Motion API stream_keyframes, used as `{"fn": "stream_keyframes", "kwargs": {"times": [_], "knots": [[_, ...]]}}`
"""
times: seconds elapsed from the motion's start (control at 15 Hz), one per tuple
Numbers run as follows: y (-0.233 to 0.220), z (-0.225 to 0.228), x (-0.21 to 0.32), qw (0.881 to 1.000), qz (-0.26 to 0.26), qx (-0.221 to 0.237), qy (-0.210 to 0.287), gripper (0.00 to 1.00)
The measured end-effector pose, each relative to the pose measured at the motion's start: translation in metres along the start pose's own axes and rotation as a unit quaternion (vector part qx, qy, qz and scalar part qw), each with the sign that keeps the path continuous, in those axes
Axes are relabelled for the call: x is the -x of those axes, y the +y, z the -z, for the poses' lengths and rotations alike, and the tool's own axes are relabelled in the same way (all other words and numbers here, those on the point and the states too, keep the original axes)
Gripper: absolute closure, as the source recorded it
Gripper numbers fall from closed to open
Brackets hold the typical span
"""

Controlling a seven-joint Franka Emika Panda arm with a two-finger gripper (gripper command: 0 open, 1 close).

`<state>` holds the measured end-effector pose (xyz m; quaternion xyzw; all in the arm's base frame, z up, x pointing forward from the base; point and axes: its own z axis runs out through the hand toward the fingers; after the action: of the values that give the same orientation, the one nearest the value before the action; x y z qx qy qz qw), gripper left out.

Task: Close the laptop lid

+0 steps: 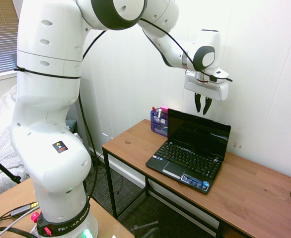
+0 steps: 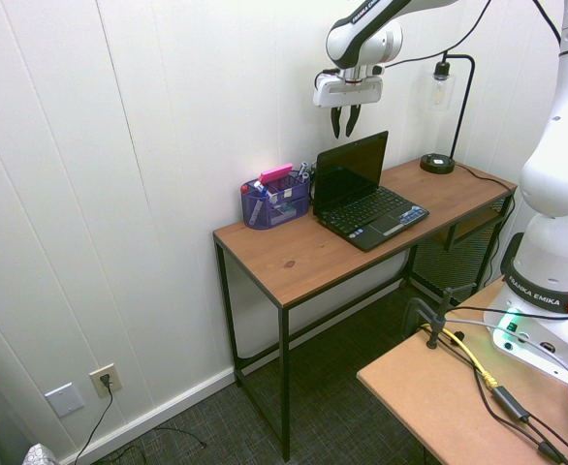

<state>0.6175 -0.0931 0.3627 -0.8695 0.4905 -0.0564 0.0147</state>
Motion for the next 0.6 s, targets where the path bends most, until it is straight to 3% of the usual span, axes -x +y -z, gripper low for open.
{"fn": "stream_keyframes", "kwargs": {"times": [0.6], "knots": [[0.026, -0.029, 0.004, 0.999, -0.007, 0.025, -0.025, 1.0]]}}
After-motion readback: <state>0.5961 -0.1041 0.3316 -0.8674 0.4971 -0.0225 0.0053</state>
